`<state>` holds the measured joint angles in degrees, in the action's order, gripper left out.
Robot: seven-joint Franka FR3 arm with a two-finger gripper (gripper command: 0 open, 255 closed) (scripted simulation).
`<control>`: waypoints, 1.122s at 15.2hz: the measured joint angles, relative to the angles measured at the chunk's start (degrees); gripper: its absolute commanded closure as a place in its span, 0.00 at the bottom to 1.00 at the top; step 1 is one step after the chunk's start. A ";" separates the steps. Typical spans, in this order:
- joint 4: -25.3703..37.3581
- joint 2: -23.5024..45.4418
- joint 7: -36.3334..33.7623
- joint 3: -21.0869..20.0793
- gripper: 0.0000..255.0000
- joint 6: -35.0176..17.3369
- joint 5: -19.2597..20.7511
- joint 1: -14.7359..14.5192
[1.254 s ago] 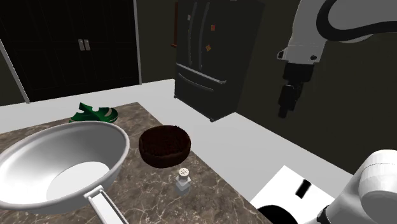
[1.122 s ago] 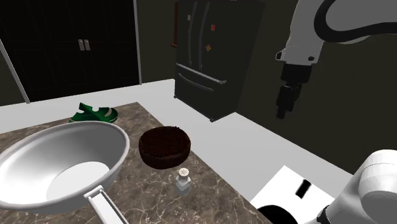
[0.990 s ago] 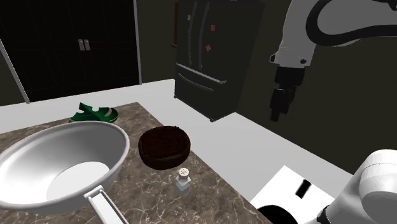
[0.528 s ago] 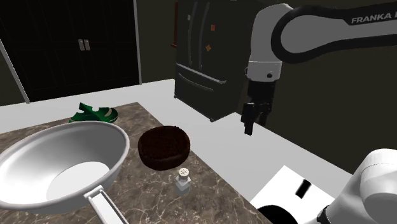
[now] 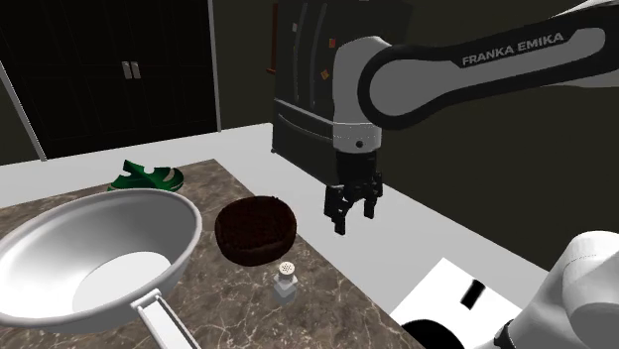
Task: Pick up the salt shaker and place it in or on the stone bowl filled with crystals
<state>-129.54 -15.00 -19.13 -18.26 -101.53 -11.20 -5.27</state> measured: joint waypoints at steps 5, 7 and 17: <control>6.49 11.24 -7.55 -3.73 0.00 -3.35 1.04 -1.49; 9.36 16.02 -10.53 -4.78 0.00 -4.60 1.96 -2.30; 19.64 32.34 -19.67 -6.10 0.00 -8.13 5.97 -6.39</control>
<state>-109.90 17.35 -38.80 -24.36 -109.65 -5.23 -11.65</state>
